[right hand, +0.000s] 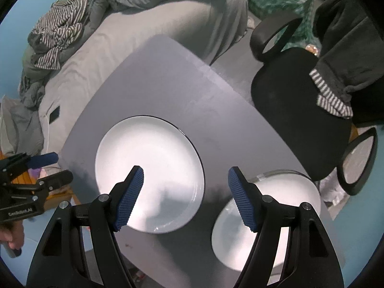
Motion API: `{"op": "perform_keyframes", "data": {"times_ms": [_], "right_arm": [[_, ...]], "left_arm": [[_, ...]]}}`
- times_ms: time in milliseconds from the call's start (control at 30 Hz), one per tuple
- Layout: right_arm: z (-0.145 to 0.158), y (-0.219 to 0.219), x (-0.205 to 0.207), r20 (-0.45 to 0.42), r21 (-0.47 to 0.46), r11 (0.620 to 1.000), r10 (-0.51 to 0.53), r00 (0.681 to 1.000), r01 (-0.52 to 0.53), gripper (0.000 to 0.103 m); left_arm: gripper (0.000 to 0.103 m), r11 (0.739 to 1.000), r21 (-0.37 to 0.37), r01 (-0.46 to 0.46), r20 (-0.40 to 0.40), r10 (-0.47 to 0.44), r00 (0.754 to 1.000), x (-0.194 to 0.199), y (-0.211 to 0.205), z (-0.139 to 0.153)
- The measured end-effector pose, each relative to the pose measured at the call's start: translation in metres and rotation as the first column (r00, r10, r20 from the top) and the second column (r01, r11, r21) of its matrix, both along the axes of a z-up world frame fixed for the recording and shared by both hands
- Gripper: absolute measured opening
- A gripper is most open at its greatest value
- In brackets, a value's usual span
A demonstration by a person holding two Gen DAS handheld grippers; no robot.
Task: Organize plates and bowls
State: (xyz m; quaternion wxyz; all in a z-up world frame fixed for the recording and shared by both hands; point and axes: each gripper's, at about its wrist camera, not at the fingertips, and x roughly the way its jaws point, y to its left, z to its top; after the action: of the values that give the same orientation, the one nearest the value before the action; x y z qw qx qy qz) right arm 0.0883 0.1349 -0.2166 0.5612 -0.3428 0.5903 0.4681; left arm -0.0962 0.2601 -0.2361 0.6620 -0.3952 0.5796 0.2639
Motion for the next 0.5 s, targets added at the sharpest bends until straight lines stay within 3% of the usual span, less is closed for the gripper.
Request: {"op": "perform_keyframes", "data": {"times_ms": [200, 500], "right_arm": [[-0.029, 0.011, 0.007, -0.034, -0.039, 0.999, -0.007, 0.999, 0.006, 0.072], [-0.055, 0.014, 0.01, -0.128, -0.051, 0.998, -0.05, 0.991, 0.043, 0.072]], "left_arm": [[0.061, 0.998, -0.032, -0.06, -0.018, 0.06, 0.998, 0.001, 0.007, -0.029], [0.061, 0.996, -0.063, -0.069, -0.042, 0.067, 0.997, 0.008, 0.007, -0.053]]}}
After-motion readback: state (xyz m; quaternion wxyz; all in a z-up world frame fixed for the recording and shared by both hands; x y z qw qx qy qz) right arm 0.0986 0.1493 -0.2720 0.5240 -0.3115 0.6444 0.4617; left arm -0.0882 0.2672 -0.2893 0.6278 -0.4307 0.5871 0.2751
